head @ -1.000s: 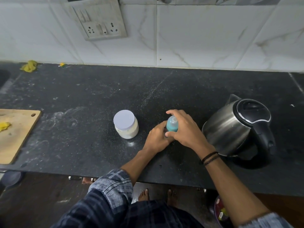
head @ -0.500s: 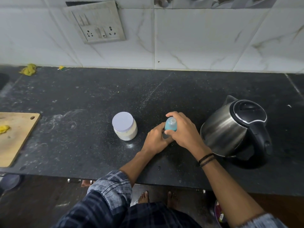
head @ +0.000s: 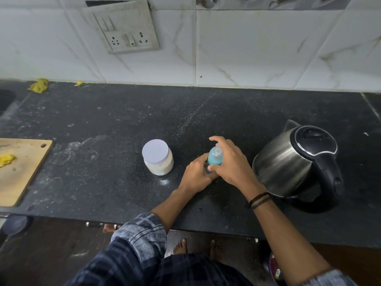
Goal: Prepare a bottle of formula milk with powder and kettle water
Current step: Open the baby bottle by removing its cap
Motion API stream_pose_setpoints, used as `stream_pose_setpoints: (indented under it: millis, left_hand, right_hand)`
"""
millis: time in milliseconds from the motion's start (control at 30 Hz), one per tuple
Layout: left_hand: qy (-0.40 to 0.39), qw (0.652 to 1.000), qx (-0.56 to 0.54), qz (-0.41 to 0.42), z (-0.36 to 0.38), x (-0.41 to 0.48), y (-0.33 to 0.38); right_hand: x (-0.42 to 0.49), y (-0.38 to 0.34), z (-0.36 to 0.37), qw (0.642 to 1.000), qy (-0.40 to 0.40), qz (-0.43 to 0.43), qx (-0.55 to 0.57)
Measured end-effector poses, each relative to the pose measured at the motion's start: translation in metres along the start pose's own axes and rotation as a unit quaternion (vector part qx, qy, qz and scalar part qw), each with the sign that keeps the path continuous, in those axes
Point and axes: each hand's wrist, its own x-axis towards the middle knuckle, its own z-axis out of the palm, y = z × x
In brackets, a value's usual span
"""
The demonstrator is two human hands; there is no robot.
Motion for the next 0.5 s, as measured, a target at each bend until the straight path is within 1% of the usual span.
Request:
stream_pose_setpoints:
  millis: [133,300,500]
  left_hand:
    - [0.006,1.0,0.004,-0.004,-0.0004,-0.0018,0.0015]
    - [0.005,1.0,-0.003,-0.007,-0.0002,-0.0013,0.0006]
    - [0.001,1.0,-0.007,-0.001,-0.0021,-0.0022,0.0029]
  right_hand:
    - [0.0014,0.0003,0.0018,1.0,0.018,0.002,-0.014]
    - [0.0023,0.0009,0.0006,1.0,-0.001,-0.012,-0.004]
    - [0.002,0.0009,0.0,1.0,0.015,-0.01,-0.012]
